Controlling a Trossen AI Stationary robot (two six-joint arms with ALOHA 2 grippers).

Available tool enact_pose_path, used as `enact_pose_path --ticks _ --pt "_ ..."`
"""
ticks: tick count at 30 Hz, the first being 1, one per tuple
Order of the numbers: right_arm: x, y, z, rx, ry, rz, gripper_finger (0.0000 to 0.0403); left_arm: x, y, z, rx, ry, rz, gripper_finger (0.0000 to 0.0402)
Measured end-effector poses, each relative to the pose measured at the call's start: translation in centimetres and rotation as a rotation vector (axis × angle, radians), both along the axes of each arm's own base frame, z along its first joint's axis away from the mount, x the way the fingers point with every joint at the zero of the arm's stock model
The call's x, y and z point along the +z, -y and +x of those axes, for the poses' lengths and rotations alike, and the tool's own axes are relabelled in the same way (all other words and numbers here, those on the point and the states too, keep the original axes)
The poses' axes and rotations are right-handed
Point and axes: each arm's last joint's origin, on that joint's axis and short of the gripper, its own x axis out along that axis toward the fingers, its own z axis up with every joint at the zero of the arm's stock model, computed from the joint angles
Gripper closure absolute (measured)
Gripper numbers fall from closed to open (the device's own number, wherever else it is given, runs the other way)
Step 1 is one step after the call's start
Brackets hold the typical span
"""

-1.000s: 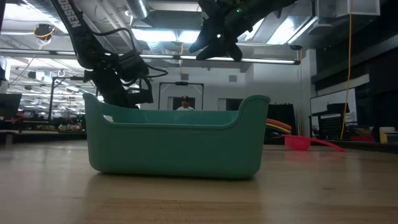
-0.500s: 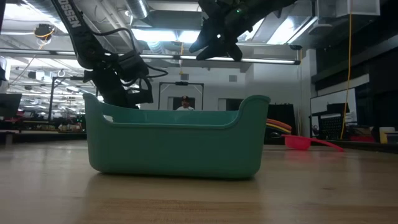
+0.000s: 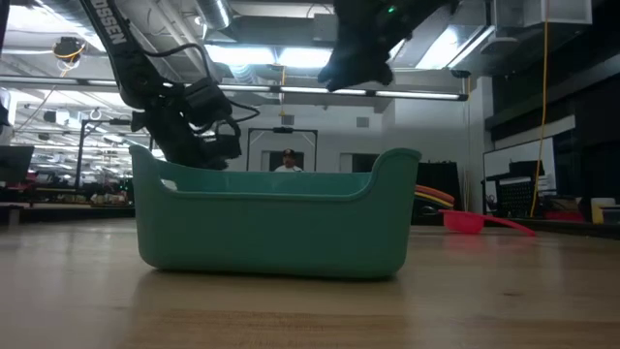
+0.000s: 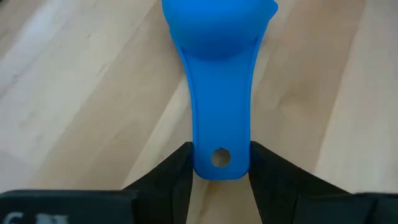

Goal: Nest measuring cups in basket
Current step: Stack the blue measuring cup on top of the orange measuring cup

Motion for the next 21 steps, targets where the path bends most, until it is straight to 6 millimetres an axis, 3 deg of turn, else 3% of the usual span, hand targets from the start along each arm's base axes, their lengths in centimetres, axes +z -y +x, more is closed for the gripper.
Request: enact_pose_path --ticks 7,14,21 --pt "2.6 -0.4 -4.1 -0.073 -0.091 -0.074 0.0222 1.2 -0.1 1.2 -0.047 0.23 -0.09 0.0267" --pt "4.5 -0.8 -8.6 -0.155 -0.19 -0.138 0.0222 3.8 -0.2 2.7 -0.136 0.561 -0.161 0.0267" --pt "5.7 -1.2 -11.5 -0.156 -0.101 -0.179 0.0222 7.2 1.2 4.0 -0.299 0.872 -0.131 0.0267"
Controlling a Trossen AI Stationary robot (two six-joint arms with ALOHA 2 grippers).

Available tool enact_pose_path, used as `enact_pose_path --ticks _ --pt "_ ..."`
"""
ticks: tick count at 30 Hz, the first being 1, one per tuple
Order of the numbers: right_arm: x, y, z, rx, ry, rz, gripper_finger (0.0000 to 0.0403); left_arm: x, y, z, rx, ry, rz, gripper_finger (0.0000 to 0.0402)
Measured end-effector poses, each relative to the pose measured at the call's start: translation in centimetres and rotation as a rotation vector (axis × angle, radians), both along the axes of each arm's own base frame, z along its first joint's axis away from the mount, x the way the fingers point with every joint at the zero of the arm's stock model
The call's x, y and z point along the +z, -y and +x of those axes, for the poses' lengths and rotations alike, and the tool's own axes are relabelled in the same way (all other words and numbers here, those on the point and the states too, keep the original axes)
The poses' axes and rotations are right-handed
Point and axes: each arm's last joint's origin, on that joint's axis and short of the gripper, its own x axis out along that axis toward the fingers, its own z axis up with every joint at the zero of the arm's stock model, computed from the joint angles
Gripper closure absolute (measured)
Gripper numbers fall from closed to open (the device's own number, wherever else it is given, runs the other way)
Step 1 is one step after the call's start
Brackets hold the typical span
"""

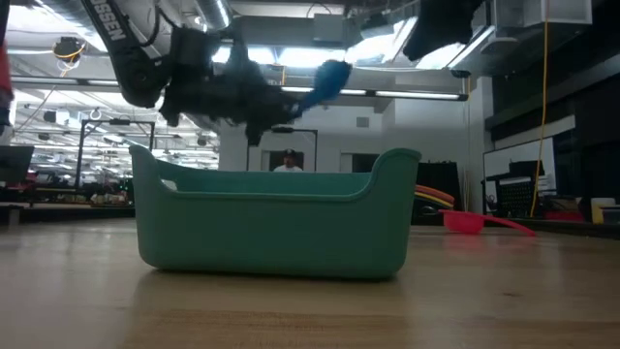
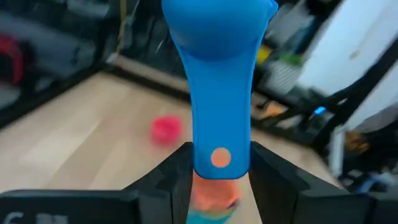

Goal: Nest measuring cups in basket
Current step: Stack the blue measuring cup on top of the orange measuring cup

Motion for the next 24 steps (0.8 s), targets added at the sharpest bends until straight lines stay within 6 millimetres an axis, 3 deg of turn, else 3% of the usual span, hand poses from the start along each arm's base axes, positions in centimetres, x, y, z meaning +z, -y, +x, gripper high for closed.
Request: enact_pose_path --ticks 12,19,24 --pt "-2.9 -0.5 1.7 0.341 0.539 -0.191 0.0222 3.2 3.7 1.0 -0.137 0.313 0.082 0.0267" --pt "-4.2 -0.5 2.5 0.36 0.699 -0.236 0.0222 3.9 5.4 1.3 -0.186 0.38 0.1 0.0267" --pt "-4.6 -0.6 3.9 0.466 0.788 -0.171 0.0222 3.9 6.1 1.4 -0.2 0.394 0.128 0.0267"
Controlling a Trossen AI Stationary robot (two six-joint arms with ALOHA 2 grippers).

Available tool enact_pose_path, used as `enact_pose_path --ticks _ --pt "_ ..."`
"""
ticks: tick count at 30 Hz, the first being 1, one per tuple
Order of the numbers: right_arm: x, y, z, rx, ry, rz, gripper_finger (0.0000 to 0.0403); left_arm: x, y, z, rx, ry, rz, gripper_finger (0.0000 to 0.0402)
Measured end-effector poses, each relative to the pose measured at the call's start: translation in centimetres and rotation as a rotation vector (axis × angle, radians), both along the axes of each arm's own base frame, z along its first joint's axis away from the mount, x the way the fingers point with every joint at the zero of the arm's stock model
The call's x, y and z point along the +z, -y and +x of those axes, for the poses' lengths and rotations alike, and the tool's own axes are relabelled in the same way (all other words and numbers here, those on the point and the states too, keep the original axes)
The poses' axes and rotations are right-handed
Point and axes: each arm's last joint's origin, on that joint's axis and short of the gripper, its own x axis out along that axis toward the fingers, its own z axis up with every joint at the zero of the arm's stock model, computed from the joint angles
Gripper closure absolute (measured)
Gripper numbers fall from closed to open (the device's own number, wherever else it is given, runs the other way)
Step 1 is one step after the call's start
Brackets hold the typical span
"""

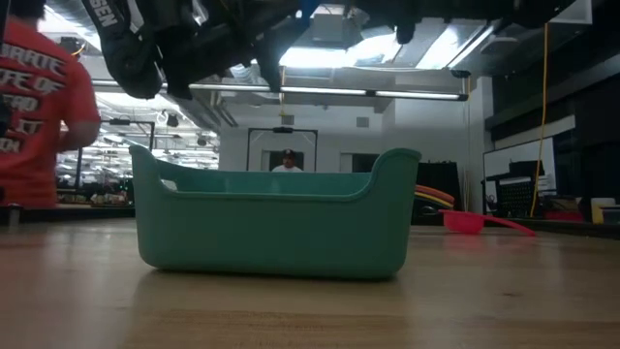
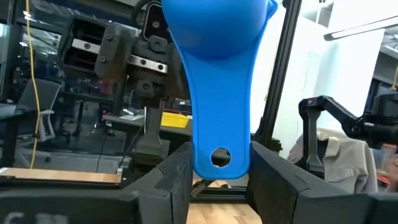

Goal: Nest measuring cups in basket
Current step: Stack the blue measuring cup on top of the orange measuring cup

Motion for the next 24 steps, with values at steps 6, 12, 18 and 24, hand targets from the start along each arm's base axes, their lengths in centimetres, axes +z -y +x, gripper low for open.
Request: enact_pose_path --ticks 6,12,18,24 --pt "-0.4 0.2 1.1 0.022 0.069 0.032 0.0222 0.0 0.4 0.1 -0.007 0.005 0.016 0.0267" --pt "-0.6 0.1 1.6 0.068 0.1 0.024 0.0222 0.0 0.6 0.1 -0.013 0.005 0.017 0.0267" --pt "-0.7 0.0 1.8 0.101 0.109 0.064 0.0222 0.0 0.6 0.1 -0.013 0.005 0.017 0.0267" --pt "-0.9 0.1 2.3 0.105 0.151 0.059 0.0222 0.0 0.6 0.1 -0.013 0.005 0.018 0.0267"
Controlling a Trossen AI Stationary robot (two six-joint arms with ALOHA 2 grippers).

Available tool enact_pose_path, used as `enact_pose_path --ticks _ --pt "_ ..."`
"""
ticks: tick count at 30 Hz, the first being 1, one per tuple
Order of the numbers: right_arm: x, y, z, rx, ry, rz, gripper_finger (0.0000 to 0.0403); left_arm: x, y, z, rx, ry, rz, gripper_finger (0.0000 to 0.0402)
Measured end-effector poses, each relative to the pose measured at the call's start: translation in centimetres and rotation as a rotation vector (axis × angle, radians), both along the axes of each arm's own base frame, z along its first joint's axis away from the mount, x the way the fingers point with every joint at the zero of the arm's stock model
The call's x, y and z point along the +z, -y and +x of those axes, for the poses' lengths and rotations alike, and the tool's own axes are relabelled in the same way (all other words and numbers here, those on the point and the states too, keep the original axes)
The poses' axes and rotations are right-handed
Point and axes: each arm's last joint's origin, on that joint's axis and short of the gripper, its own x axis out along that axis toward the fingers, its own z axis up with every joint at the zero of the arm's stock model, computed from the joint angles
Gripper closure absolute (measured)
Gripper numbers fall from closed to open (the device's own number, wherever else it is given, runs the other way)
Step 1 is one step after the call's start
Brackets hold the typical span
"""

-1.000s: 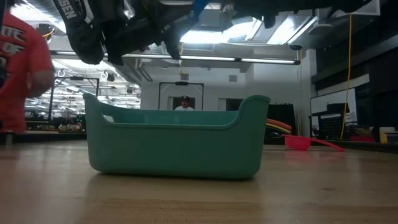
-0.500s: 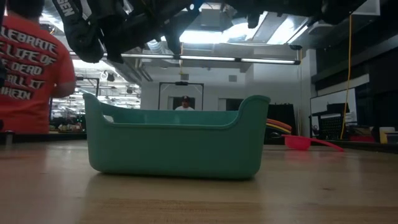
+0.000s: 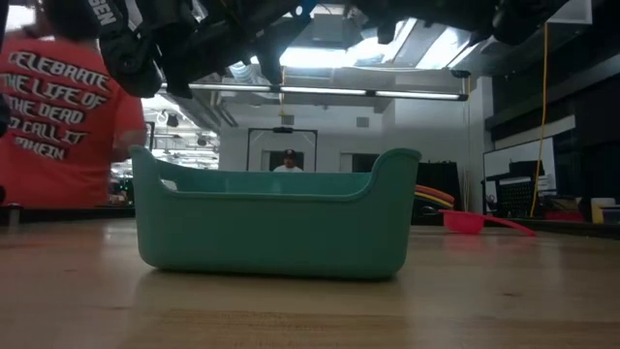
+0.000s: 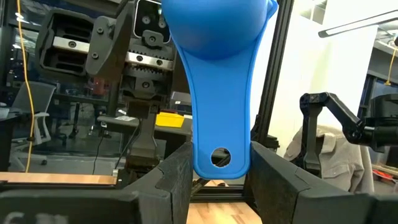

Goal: Nest measuring cups in basket
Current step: Stack the blue measuring cup on top of the orange measuring cup

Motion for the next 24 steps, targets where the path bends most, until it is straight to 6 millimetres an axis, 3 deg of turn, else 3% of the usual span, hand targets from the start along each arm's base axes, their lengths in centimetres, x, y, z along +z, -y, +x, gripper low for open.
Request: enact_pose_path --ticks 12,24 --pt "-0.9 0.2 1.1 0.024 0.052 0.064 0.0225 0.0 0.0 0.0 0.007 0.0 -0.002 0.0267" --pt "-0.9 0.2 1.1 0.024 0.059 0.066 0.0315 0.0 -0.1 0.0 0.044 0.005 -0.017 0.0267"
